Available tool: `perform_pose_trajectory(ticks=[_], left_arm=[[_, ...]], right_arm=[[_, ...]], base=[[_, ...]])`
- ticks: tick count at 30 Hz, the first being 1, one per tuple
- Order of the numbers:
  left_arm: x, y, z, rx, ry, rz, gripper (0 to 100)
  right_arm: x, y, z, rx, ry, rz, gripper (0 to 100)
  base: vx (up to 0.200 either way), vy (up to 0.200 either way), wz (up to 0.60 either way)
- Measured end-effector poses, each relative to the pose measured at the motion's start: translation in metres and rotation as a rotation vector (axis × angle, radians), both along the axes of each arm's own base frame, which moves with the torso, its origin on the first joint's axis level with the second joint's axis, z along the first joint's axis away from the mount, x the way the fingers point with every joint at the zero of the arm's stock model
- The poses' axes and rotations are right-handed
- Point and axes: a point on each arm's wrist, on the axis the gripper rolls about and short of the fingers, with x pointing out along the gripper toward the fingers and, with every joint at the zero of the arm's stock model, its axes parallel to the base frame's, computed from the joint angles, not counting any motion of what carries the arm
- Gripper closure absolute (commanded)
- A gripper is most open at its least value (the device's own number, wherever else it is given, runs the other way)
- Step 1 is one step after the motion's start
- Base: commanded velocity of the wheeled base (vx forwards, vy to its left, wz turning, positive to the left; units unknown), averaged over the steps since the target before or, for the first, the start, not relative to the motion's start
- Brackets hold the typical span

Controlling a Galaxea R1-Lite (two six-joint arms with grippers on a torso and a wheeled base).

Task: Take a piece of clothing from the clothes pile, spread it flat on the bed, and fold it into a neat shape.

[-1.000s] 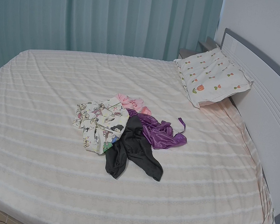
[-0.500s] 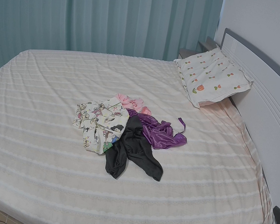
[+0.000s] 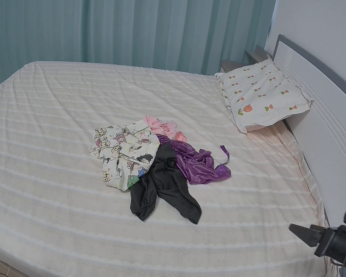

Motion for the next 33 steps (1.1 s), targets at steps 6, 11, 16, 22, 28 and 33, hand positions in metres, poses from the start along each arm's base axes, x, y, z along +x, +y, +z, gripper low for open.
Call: perform_pose_trajectory(ticks=[6,11,16,22,28,33], left_arm=[[0.0,0.0,0.0,0.0,0.0,0.0,0],[0.0,0.0,0.0,0.0,0.0,0.0,0],[0.0,0.0,0.0,0.0,0.0,0.0,0],[0.0,0.0,0.0,0.0,0.0,0.0,0],[0.0,0.0,0.0,0.0,0.0,0.0,0],[0.0,0.0,0.0,0.0,0.0,0.0,0]], right_arm=[[0.057,0.028,-0.02,0.029,0.083,0.005,0],[0.103,0.059,-0.044,0.049,0.129,0.009,0],[0.149,0.098,-0.079,0.061,0.175,0.018,0],[0.198,0.143,-0.117,0.077,0.186,0.031,0],[0.221,0.173,-0.154,0.061,0.229,0.042,0],[0.236,0.183,-0.172,0.041,0.241,0.024,0]], base=[[0.0,0.0,0.0],[0.0,0.0,0.0],[0.0,0.0,0.0],[0.0,0.0,0.0],[0.0,0.0,0.0],[0.0,0.0,0.0]])
